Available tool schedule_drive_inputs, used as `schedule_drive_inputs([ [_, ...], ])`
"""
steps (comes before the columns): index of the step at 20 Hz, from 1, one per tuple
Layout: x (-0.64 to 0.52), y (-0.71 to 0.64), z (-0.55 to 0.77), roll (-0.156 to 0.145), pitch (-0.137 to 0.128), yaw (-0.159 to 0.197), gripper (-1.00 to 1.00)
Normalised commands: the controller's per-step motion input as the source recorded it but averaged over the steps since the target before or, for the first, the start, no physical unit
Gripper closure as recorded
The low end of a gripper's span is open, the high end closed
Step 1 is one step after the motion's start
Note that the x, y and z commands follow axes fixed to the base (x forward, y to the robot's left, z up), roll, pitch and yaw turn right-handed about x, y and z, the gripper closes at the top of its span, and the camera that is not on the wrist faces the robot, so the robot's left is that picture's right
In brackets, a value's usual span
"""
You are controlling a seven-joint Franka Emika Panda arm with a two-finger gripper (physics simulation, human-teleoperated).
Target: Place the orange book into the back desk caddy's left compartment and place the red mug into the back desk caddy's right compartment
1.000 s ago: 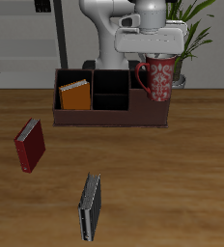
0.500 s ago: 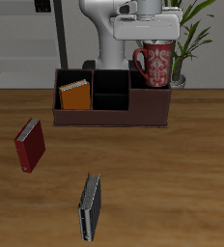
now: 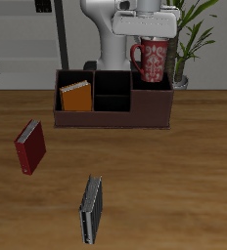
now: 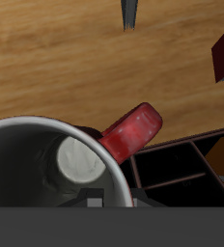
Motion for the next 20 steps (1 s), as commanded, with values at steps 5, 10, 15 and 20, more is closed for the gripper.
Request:
schedule_drive_inputs([
  [5, -0.21, -0.01, 0.01, -0.007, -0.010, -0.009, 1.00],
  [10, -0.16, -0.05, -0.03, -0.017, -0.005, 0.000, 1.00],
  [15, -0.04, 0.01, -0.09, 0.000, 0.060, -0.018, 1.00],
  [20, -0.12, 0.12, -0.05, 0.012, 0.011, 0.041, 1.00],
])
